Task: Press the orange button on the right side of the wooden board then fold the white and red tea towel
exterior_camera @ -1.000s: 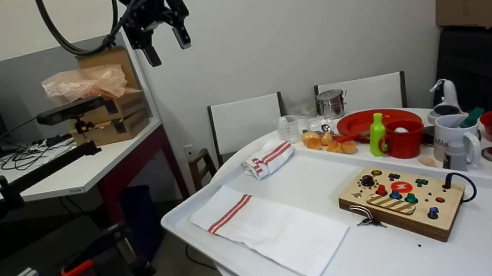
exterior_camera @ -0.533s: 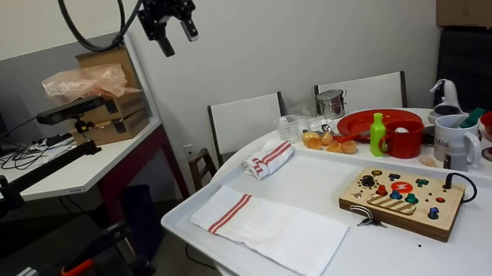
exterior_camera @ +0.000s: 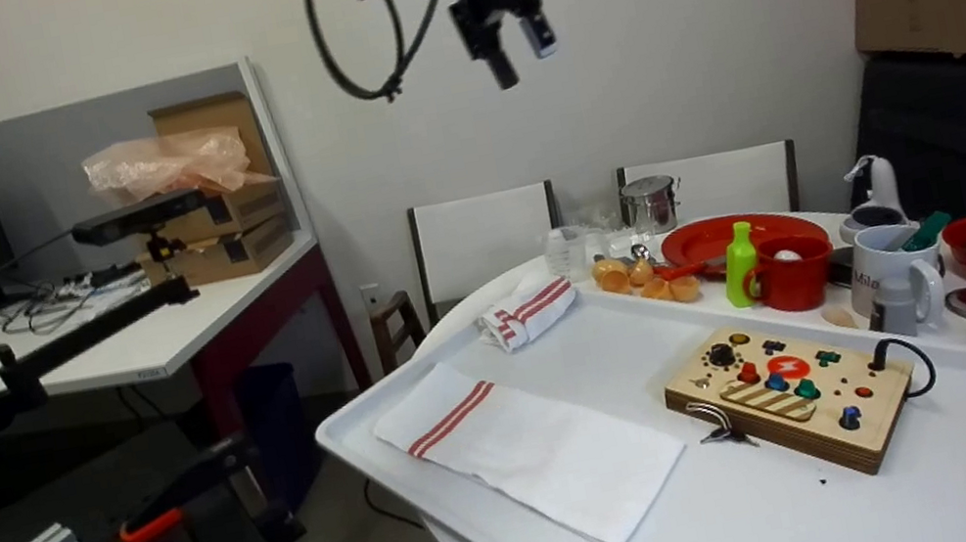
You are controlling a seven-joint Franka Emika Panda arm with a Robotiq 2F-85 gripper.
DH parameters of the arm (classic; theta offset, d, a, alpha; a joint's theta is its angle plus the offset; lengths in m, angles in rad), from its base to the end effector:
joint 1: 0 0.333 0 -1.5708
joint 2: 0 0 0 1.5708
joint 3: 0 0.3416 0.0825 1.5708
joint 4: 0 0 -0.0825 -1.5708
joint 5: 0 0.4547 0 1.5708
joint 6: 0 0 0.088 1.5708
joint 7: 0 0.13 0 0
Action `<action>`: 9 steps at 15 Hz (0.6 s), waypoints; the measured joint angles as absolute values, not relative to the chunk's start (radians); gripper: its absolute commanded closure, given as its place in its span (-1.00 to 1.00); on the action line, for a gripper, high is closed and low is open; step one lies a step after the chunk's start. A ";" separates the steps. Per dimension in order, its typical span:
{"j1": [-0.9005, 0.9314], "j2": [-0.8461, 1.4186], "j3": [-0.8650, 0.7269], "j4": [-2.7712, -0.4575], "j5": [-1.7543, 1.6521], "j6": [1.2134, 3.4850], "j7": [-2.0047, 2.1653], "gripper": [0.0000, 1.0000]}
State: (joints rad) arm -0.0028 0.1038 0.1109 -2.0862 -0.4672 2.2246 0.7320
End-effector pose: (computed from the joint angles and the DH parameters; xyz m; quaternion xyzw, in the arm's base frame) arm 0.6299 0.0453 0.3451 0.9689 -0.1683 0.0900 0.1576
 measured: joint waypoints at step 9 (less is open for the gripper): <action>0.092 0.296 0.028 -1.892 -0.389 2.177 0.854 -1.00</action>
State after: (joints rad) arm 0.0925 0.2955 0.0279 -1.8923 -0.3887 2.1774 0.8545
